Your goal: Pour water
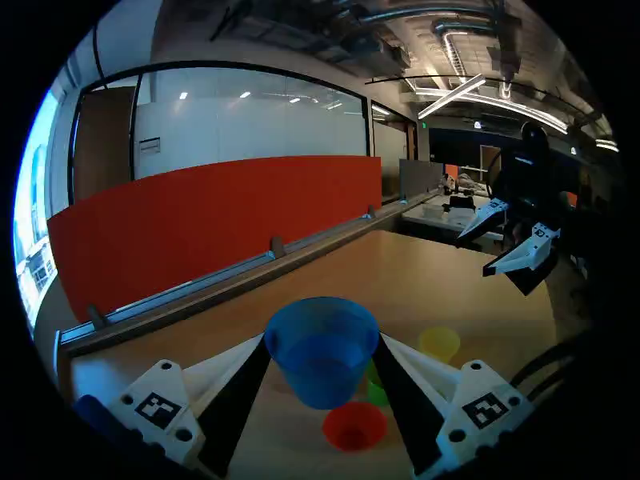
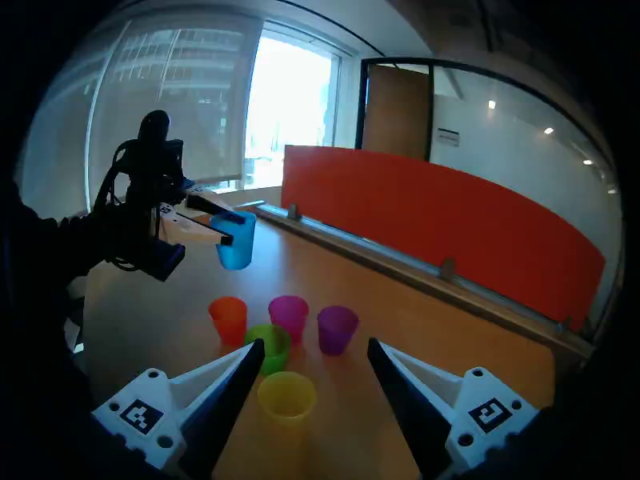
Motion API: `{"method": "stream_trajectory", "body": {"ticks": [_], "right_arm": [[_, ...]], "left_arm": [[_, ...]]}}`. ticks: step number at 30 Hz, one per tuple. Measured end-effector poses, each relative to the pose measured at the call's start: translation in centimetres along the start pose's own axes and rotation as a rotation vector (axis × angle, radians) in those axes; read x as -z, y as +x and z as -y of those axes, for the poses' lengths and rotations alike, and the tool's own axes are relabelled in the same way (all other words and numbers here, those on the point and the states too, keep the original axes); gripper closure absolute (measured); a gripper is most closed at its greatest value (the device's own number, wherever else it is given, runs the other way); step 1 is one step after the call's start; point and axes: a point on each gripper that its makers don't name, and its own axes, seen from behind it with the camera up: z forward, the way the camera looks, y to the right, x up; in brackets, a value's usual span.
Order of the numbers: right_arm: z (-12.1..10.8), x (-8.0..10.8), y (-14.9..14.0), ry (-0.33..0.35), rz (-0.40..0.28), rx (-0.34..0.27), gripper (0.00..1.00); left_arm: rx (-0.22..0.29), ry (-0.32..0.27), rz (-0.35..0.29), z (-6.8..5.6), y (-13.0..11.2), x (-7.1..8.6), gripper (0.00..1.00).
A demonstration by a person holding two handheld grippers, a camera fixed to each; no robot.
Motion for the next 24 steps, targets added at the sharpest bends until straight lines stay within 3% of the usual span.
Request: {"method": "stream_trajectory", "body": {"ticks": [12,24], "right_arm": [[0.4,-0.3,-0.2,0.013,0.006,0.013,0.0],[1.6,-2.3,-0.6,0.062,0.023,0.023,0.0]], "left_arm": [[0.024,0.015,-0.076,-0.7,1.7,2.1,0.14],[0.026,0.017,-0.1,-1.0,2.1,3.3,0.14]]}}
